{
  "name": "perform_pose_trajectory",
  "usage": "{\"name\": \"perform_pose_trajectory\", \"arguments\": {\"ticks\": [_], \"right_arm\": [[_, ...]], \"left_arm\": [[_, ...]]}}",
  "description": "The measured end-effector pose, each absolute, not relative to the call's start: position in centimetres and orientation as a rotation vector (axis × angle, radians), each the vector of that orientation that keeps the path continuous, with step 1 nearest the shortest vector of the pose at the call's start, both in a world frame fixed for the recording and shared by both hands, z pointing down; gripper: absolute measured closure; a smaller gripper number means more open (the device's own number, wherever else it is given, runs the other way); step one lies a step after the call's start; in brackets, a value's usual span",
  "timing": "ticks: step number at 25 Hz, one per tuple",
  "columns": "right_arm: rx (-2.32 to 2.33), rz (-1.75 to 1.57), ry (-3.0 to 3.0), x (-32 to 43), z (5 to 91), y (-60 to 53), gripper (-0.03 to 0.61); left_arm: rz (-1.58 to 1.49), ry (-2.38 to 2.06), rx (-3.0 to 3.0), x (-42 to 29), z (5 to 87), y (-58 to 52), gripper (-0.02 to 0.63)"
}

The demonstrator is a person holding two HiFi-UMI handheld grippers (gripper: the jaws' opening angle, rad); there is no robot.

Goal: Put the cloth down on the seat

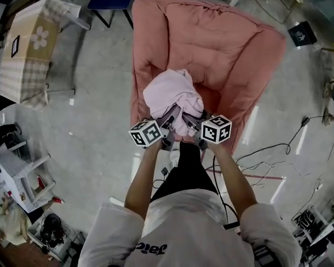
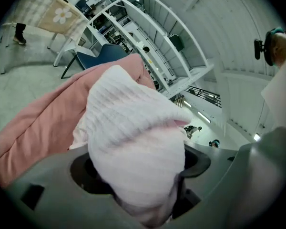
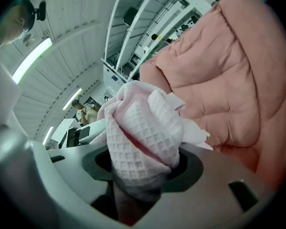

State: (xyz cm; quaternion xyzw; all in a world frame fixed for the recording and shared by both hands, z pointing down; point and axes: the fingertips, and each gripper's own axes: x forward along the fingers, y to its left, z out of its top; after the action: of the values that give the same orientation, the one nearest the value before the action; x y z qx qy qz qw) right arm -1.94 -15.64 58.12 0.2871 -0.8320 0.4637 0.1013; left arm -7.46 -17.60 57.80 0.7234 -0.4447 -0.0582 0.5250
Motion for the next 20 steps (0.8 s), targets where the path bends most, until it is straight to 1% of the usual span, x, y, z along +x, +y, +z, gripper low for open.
{"name": "perform_pose_trajectory", "arguments": {"ticks": [9,16,20], "right_arm": [[0.876,1.485,-2.291,-1.1,73.8,-17.5,0.355],[0.940,1.387,-2.160,-0.2,83.3,-18.0,0.336],[0.965,1.359,-2.108,0.8,86.5,-17.8,0.327]], "left_arm": [[-0.013,-1.090,1.600,-7.0,73.7,-19.5,0.230],[0.141,-1.152,1.601,-7.0,82.7,-19.7,0.230],[0.205,-1.194,1.606,-6.4,85.5,-19.5,0.230]]}}
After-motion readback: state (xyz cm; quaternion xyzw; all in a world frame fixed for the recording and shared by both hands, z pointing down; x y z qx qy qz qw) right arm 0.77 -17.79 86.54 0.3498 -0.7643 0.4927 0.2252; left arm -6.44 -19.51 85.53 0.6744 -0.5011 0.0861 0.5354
